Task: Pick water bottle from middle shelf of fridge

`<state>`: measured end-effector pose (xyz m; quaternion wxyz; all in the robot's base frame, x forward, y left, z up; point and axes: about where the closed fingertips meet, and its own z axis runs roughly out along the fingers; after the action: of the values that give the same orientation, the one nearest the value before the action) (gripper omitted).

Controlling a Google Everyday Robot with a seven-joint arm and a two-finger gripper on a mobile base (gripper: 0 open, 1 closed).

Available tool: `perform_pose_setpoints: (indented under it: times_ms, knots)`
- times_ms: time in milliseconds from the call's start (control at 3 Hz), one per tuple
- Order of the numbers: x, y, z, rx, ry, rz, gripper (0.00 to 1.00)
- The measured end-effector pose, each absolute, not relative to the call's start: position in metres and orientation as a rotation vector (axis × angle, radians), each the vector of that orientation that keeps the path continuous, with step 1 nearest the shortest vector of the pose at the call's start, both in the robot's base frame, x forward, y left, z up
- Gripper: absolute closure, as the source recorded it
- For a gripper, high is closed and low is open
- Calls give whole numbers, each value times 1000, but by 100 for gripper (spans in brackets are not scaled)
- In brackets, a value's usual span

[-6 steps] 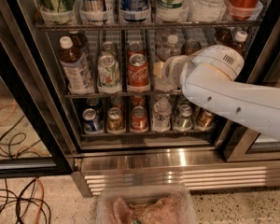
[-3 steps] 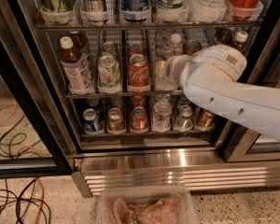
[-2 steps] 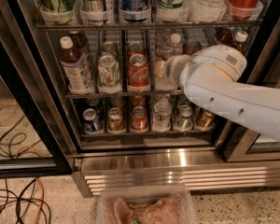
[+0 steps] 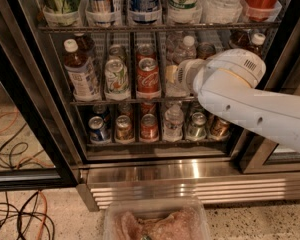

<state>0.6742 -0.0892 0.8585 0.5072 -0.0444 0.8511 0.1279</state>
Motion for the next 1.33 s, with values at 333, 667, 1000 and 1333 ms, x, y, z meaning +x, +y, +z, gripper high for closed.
perform_pose_setpoints:
  times_ms: [333,667,1000,1333]
  knots:
    - [672,-90,863,-105,2044,312,100]
    - [669,-90,864,-95,2039,329,100]
    - [670,-90,864,-95,2038,329,100]
    - [667,-91,871,-94,2026,333,100]
